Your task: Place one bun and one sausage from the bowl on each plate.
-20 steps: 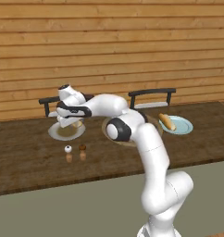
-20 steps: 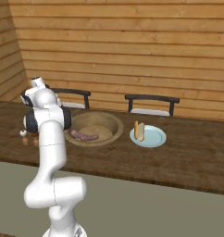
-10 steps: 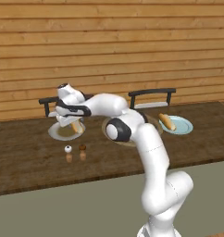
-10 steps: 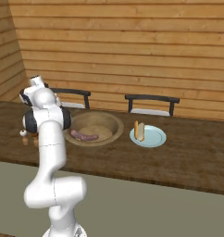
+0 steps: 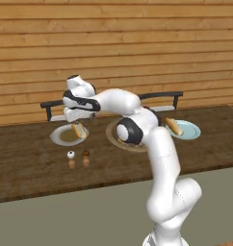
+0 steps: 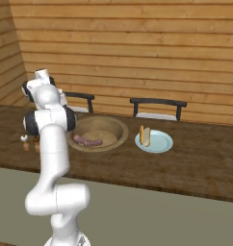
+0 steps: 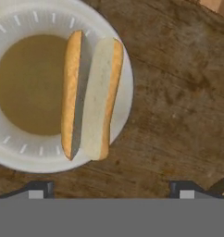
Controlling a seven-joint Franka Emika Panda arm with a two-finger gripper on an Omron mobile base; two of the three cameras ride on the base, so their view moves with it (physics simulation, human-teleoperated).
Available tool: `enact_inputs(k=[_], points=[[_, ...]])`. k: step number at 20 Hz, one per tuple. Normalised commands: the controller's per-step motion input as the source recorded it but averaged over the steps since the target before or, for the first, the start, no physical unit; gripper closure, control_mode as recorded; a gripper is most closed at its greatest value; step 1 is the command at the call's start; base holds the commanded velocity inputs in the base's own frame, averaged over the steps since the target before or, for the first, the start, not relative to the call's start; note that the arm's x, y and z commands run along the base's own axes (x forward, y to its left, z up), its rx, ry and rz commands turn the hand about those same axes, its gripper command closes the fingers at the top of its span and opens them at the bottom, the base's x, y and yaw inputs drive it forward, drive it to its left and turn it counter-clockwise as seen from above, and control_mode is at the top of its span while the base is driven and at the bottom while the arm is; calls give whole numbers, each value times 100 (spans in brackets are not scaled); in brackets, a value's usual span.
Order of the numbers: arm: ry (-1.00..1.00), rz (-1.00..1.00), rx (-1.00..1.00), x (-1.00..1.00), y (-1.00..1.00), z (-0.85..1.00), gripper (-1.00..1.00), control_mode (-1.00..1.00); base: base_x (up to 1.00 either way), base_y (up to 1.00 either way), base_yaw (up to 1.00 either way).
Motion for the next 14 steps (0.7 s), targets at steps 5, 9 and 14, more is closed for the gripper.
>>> enact_inputs(k=[5, 9, 14], points=[[-3, -2, 19, -43, -99, 6, -100, -100, 0, 0, 0], [0, -9, 12, -71, -99, 14, -100, -100, 0, 0, 0], [0, -5, 0, -79, -95, 51, -100, -100, 0, 0, 0]])
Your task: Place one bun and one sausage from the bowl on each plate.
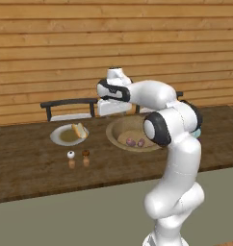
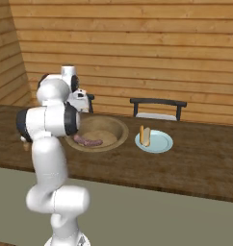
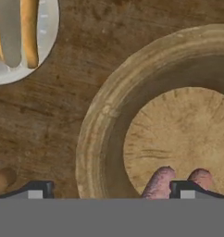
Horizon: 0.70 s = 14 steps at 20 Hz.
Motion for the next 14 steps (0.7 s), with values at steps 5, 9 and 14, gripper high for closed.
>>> enact_inputs(k=[5, 9, 14], points=[[-2, -14, -1, -100, -40, 19, -100, -100, 0, 0, 0], [-15, 2, 6, -93, -21, 0, -100, -100, 0, 0, 0], [-2, 0, 0, -19, 1, -1, -100, -100, 0, 0, 0]])
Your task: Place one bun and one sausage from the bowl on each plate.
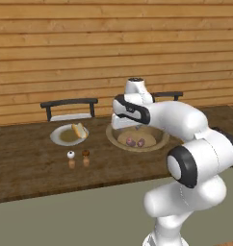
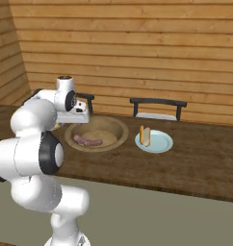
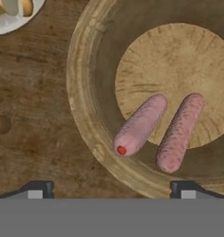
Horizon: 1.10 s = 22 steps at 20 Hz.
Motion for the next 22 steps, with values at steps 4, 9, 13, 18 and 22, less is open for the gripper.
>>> enact_inputs(k=[4, 9, 13, 18, 22], points=[[15, -17, -9, -1, 0, -30, -100, -100, 0, 0, 0], [7, -12, -4, 0, 0, -33, -100, -100, 0, 0, 0], [0, -3, 0, 13, 0, -33, -100, -100, 0, 0, 0], [0, -3, 0, 32, 0, -17, -100, -100, 0, 0, 0], [0, 0, 0, 39, 1, -11, -100, -100, 0, 0, 0]])
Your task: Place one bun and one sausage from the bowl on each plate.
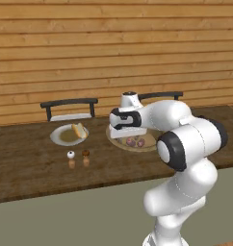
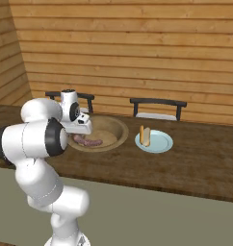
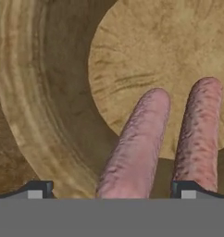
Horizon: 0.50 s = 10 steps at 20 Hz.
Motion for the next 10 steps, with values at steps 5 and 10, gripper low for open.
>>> enact_inputs(k=[5, 10], points=[[0, 0, 0, 2, -13, -21, -100, -100, 0, 0, 0], [0, 0, 0, -29, -20, -9, -100, -100, 0, 0, 0]])
